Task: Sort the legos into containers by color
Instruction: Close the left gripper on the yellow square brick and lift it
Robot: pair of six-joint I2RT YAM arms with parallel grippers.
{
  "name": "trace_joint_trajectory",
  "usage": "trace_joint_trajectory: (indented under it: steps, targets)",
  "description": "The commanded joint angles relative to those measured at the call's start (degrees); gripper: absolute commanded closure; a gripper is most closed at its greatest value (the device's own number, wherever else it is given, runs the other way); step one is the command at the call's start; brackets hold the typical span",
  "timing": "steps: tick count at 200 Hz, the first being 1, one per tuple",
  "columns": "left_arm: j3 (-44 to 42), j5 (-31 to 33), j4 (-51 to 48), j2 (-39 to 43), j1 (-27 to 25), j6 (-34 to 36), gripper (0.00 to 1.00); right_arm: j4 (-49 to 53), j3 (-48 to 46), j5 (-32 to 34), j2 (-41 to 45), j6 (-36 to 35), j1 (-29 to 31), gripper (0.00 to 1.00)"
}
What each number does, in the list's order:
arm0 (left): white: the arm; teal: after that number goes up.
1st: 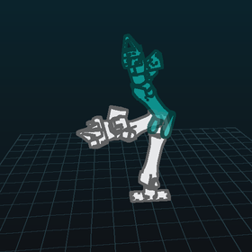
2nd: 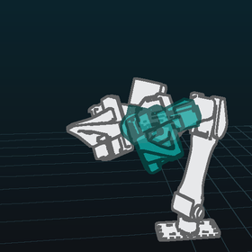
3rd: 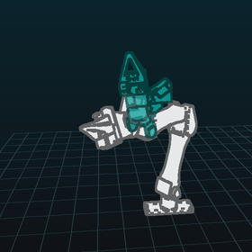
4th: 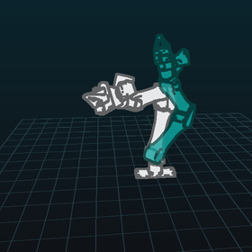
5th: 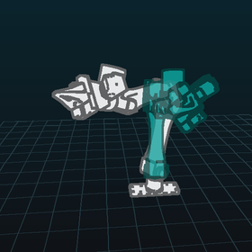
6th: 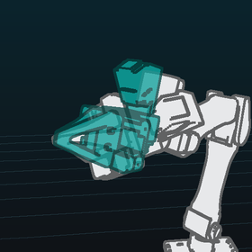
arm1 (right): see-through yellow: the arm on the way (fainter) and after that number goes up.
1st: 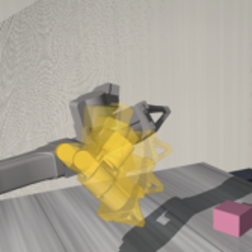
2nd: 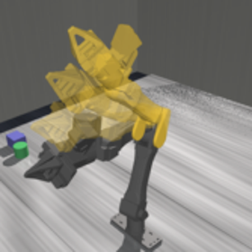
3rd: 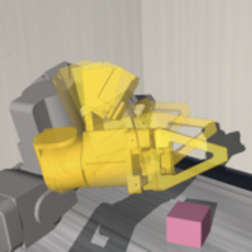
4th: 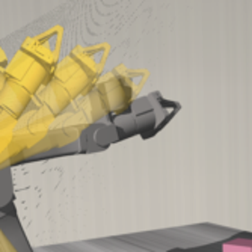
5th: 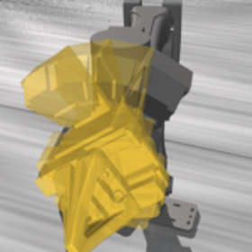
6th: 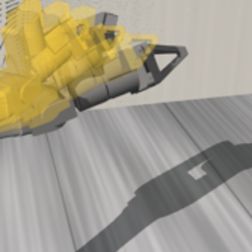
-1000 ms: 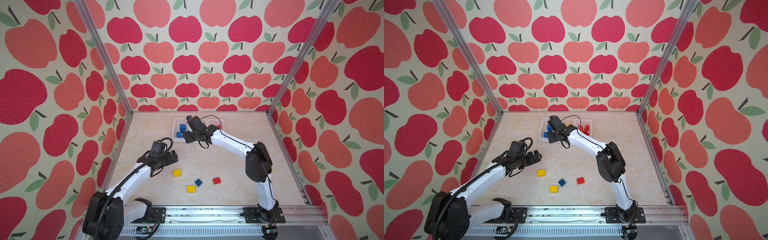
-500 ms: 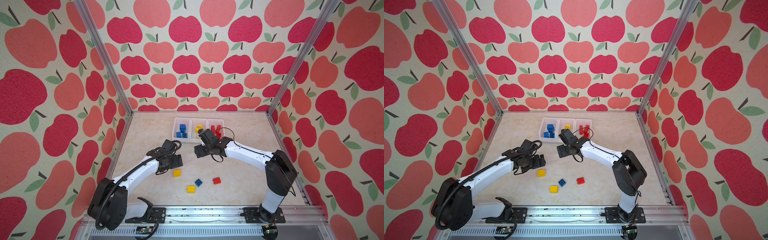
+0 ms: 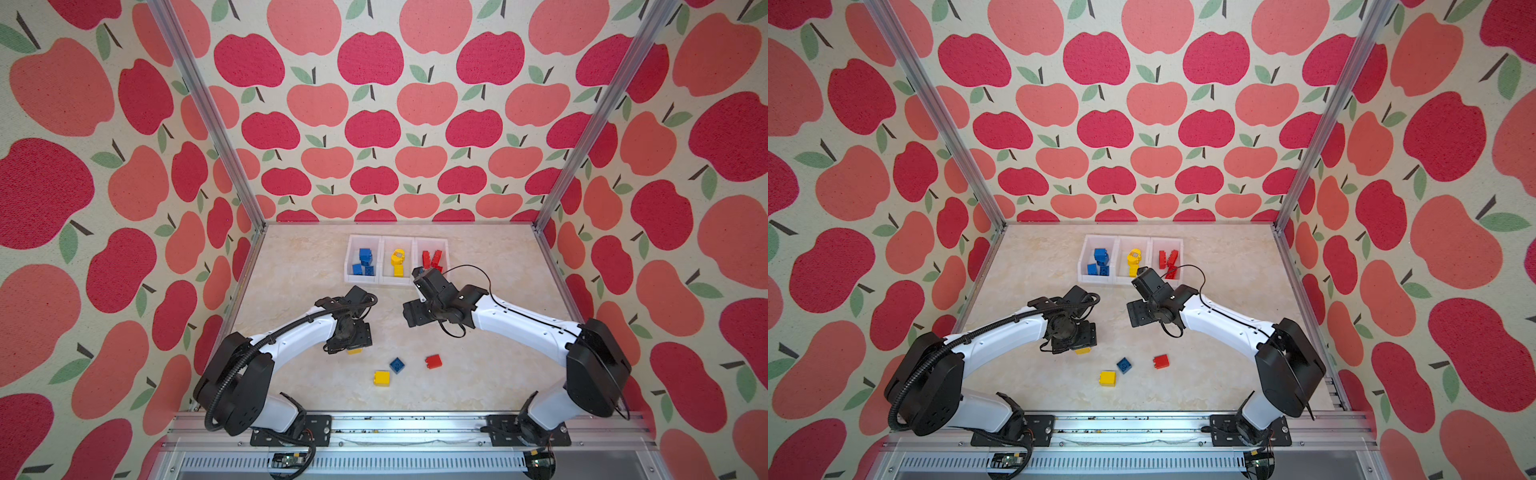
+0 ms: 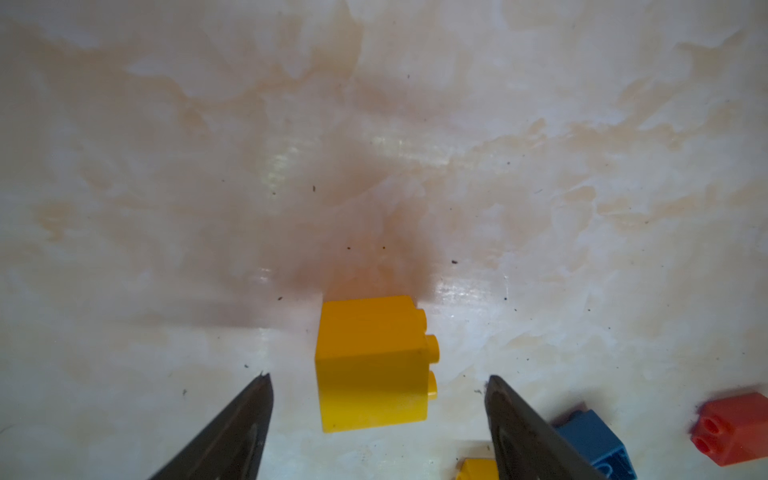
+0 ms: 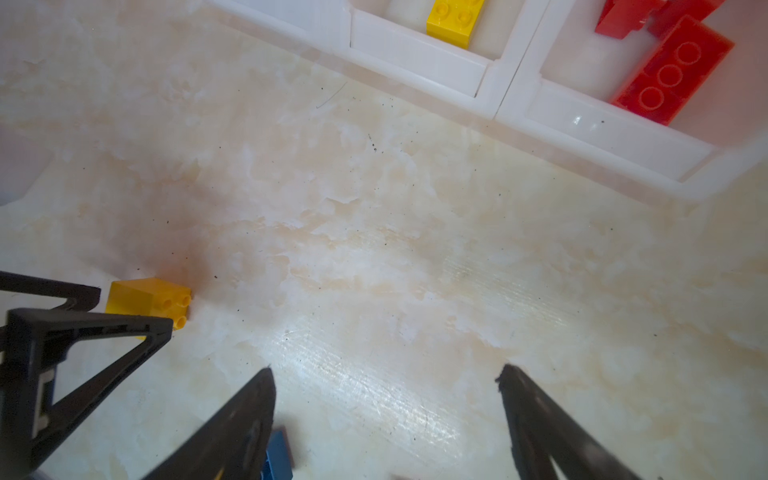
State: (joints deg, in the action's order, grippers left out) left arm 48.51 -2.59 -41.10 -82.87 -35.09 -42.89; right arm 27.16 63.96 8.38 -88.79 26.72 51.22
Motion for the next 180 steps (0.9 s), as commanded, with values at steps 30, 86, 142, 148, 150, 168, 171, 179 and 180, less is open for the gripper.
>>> trace_joint_trajectory:
  steps: [30,86,142,148,150,168,171,179,180]
  targets:
    - [2.52,2.25,-2.48,-3.45,-0.84,-1.49,0.27,1.51,-3.90,0.58,4.28,1.66,-1.90,0.13]
    - [3.46,2.44,-1.72,-6.14,-1.33,-1.31,0.37,0.97,-7.74,0.08,6.27,2.54,-3.05,0.13]
    - [3.72,2.50,-1.87,-6.43,-1.49,-1.49,0.54,0.70,-9.56,-0.30,7.74,2.90,-4.07,0.12]
    - [3.78,2.50,-1.88,-6.38,-1.54,-1.49,0.55,0.69,-9.56,-0.34,7.84,2.90,-4.16,0.12]
    - [3.80,2.50,-1.92,-6.39,-1.55,-1.49,0.55,0.70,-9.56,-0.40,7.84,2.90,-4.19,0.12]
    - [3.87,2.41,-1.88,-6.29,-1.60,-1.40,0.58,0.62,-9.65,-0.47,7.93,2.90,-4.38,0.12]
    - [3.82,2.41,-1.88,-6.27,-1.57,-1.40,0.58,0.62,-9.65,-0.52,7.93,2.90,-4.38,0.12]
    - [3.82,2.33,-1.88,-6.34,-1.60,-1.40,0.59,0.62,-9.82,-0.48,8.01,3.03,-4.44,0.12]
    - [3.84,2.33,-1.88,-6.38,-1.58,-1.40,0.59,0.62,-9.82,-0.52,7.97,3.05,-4.45,0.12]
